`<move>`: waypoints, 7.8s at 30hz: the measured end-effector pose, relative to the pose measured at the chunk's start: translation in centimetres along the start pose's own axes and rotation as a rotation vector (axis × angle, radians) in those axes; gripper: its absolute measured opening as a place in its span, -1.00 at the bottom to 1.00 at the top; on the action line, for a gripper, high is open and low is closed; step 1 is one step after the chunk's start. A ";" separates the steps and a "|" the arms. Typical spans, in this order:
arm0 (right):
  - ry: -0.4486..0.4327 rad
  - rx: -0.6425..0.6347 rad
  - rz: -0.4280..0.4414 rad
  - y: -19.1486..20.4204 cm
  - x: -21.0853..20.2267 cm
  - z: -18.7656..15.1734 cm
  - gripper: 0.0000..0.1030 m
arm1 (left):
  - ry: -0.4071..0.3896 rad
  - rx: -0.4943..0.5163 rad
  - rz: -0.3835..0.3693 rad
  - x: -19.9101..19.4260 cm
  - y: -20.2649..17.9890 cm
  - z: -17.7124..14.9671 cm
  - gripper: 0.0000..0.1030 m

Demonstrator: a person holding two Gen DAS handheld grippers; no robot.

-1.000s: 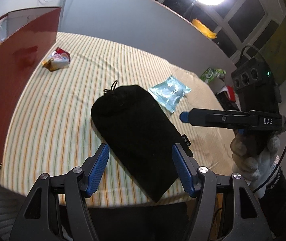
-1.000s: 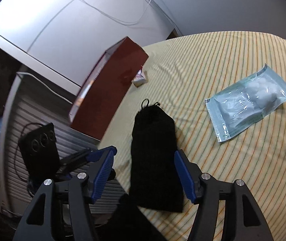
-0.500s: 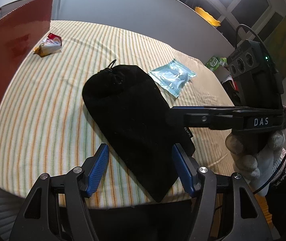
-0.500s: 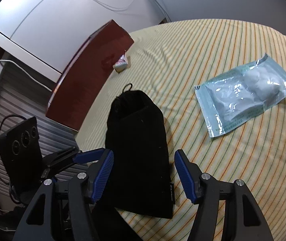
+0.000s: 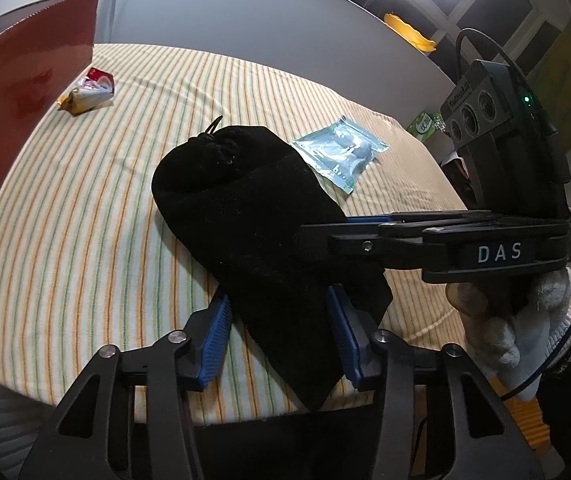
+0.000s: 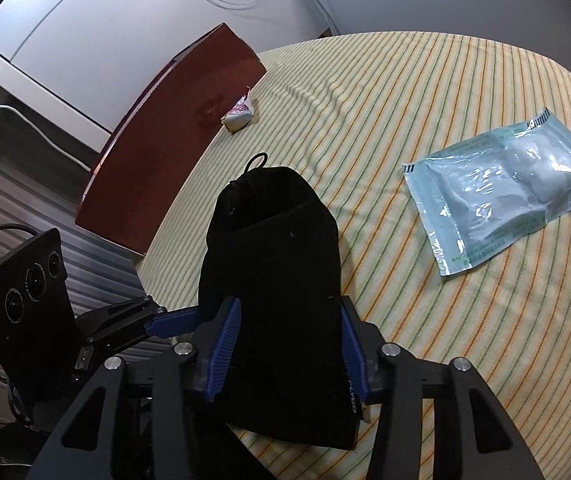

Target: Organize soft objects

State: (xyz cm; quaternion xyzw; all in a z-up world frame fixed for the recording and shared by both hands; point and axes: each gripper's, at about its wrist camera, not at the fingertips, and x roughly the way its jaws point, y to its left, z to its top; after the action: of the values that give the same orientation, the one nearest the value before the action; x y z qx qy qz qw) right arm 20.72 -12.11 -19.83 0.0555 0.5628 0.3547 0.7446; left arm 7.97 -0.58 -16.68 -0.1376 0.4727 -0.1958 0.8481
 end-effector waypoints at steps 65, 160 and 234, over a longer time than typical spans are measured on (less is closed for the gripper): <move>-0.129 -0.207 0.008 18.9 9.0 25.2 -0.22 | -0.204 -0.059 0.422 -12.9 18.4 17.8 -0.12; -0.468 0.204 0.063 -13.0 -10.8 -7.7 0.27 | -0.076 0.200 0.664 5.7 4.9 13.4 -0.85; -0.070 0.439 -0.239 -10.4 -3.5 6.0 0.27 | -0.128 0.033 0.409 2.9 8.4 13.2 0.27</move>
State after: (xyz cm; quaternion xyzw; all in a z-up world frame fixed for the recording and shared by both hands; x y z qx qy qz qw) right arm 30.45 -19.99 -19.87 0.1615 0.6026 0.1313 0.7704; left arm 22.35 6.10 -15.55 -0.0369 0.4328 -0.0183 0.9006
